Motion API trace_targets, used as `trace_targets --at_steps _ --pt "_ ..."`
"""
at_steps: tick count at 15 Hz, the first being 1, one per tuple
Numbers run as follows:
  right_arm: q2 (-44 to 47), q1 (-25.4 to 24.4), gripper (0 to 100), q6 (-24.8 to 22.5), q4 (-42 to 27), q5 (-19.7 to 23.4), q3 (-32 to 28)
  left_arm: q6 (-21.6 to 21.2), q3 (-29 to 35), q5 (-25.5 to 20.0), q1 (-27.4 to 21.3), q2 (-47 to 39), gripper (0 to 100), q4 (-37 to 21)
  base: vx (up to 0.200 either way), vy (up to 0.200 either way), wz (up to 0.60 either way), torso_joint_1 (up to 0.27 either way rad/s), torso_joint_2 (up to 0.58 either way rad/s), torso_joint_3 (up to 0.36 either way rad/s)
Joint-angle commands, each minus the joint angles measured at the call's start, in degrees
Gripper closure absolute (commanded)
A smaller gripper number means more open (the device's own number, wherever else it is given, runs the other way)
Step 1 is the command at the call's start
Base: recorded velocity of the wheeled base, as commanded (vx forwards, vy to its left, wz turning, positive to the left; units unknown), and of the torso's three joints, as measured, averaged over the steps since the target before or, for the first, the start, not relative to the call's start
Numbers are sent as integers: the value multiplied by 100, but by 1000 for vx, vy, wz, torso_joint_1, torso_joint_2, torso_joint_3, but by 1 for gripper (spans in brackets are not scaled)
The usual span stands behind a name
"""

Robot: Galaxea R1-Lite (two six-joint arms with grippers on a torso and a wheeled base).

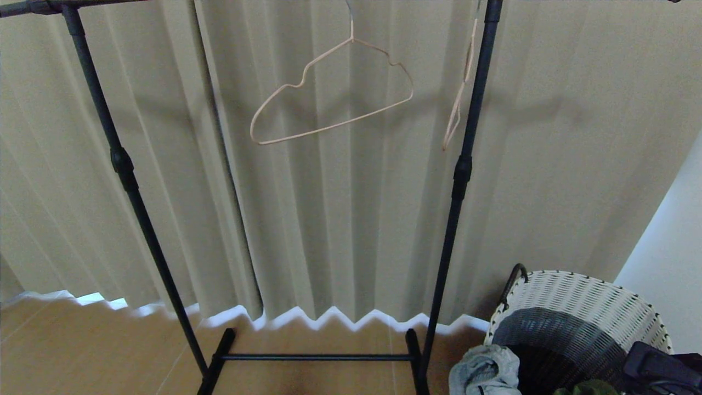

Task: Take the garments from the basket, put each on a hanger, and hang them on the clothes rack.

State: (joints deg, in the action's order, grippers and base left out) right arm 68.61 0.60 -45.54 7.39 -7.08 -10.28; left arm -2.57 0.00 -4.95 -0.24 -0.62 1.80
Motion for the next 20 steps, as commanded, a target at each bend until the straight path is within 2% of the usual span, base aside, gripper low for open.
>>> trace_targets --at_steps 1,5,9,11,14,15,20 --pt "1313 2 0 -113 254 -4 -18 2 0 3 -2 1 0 4 0 0 0 0 0 0" --pt "2095 116 0 -113 404 -100 -124 2 0 12 -2 1 0 -5 0 0 0 0 0 0" --pt "2895 512 0 -121 1327 -171 -97 2 0 12 -2 1 0 -5 0 0 0 0 0 0" --pt "3106 573 0 -121 1634 -179 -106 2 0 12 -2 1 0 -5 0 0 0 0 0 0" --pt "3132 582 0 -121 1731 -179 -124 2 0 12 -2 1 0 -5 0 0 0 0 0 0" --pt "3132 582 100 -121 1731 -179 -132 2 0 12 -2 1 0 4 0 0 0 0 0 0" --pt "2464 582 100 -113 2188 -171 175 2 0 12 -2 1 0 4 0 0 0 0 0 0"
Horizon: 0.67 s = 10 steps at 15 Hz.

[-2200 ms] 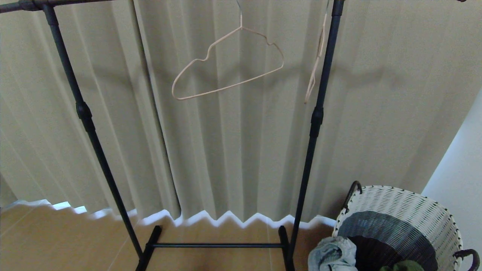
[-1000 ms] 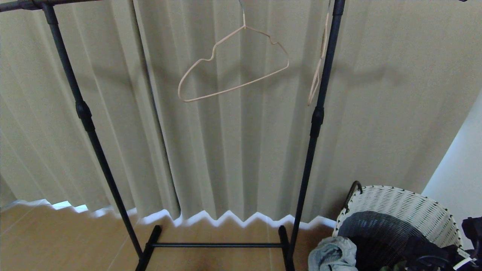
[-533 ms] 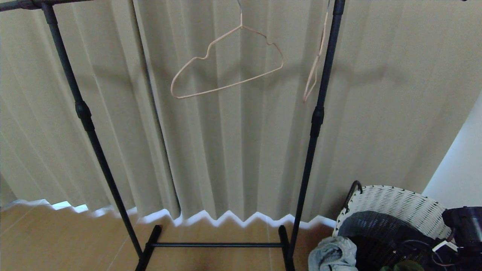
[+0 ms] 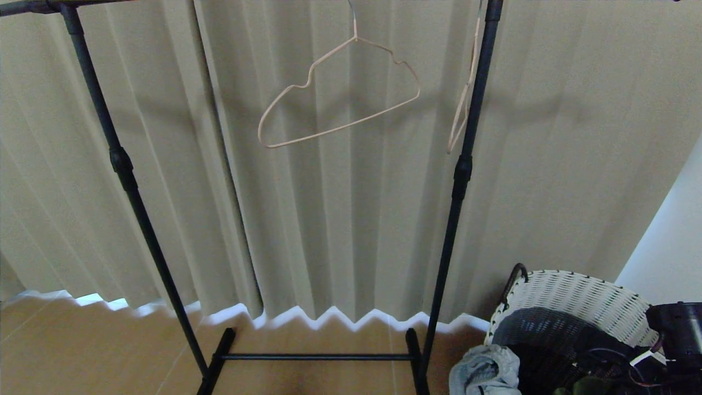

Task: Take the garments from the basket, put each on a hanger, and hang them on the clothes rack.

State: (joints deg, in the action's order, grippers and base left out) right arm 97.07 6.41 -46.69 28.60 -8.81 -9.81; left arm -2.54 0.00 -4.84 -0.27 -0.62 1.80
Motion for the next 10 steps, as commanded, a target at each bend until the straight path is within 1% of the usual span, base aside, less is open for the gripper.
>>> trace_targets --at_steps 1,3,4,5,7,9,10 --pt "-839 0 100 28 111 11 243 7 0 -8 0 1 0 4 0 0 0 0 0 0" --pt "-1516 9 100 72 102 64 322 7 0 1 0 1 0 4 0 0 0 0 0 0" --pt "-2122 9 100 187 49 90 322 7 0 1 0 1 0 4 0 0 0 0 0 0" --pt "-2764 9 100 371 5 90 331 7 0 1 0 1 0 4 0 0 0 0 0 0" --pt "-3669 9 100 863 -162 90 313 -1 0 1 9 1 0 4 0 0 0 0 0 0" --pt "-4197 9 100 1320 -355 117 305 7 0 1 0 1 0 4 0 0 0 0 0 0" --pt "-4469 0 100 1558 -487 205 287 7 0 1 0 1 0 4 0 0 0 0 0 0"
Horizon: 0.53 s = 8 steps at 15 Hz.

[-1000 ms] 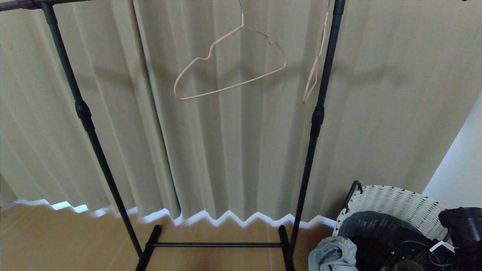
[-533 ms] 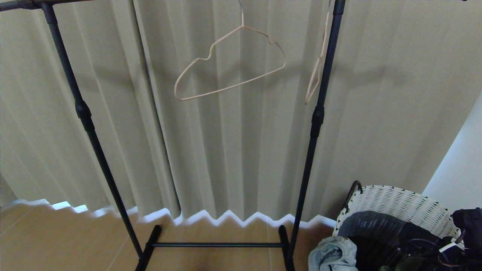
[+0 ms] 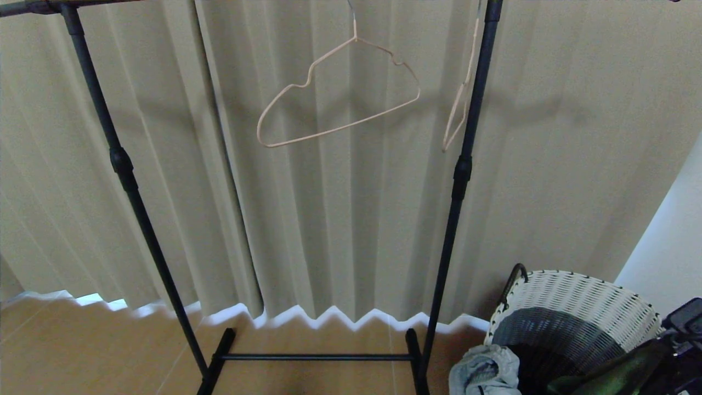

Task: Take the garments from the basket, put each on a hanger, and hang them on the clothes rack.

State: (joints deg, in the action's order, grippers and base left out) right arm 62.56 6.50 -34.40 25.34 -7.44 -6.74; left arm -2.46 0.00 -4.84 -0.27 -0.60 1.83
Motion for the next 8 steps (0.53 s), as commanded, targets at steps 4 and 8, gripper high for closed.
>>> trace_targets --at_steps 4,8 --pt "-1563 1 100 575 -337 155 -55 0 0 1 0 -2 0 2 -200 0 0 1 -1 2" --pt "-1616 1 100 575 -337 172 -64 9 0 1 0 -2 0 2 -200 0 0 -1 4 4"
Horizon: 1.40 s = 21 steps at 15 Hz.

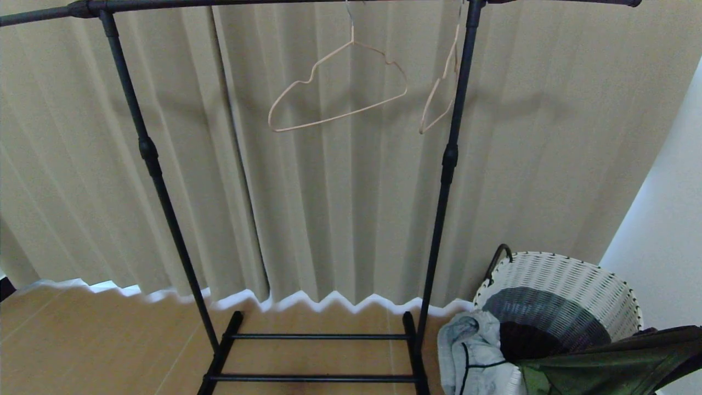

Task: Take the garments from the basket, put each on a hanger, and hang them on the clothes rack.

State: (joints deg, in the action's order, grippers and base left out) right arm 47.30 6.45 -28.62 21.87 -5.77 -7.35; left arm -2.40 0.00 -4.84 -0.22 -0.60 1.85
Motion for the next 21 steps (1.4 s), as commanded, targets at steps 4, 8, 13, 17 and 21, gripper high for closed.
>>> trace_targets --at_steps 4,8,13,17,21 --pt "-72 -3 100 -3 1 -3 -30 -6 0 1 4 -2 0 -1 -50 0 0 -2 1 1" --pt "-45 -3 100 -12 -16 -3 -21 3 0 1 4 -2 0 -1 0 50 0 2 1 2" --pt "-54 -3 100 -3 -236 5 -91 3 0 1 4 -2 0 -1 0 200 0 4 3 2" --pt "-45 -3 100 -3 -236 23 -126 -32 0 -8 -4 -11 0 -10 0 50 0 -1 1 1" --pt "-10 -38 100 -3 -324 383 -372 -41 0 -26 -4 -11 0 -1 0 0 0 0 0 0"
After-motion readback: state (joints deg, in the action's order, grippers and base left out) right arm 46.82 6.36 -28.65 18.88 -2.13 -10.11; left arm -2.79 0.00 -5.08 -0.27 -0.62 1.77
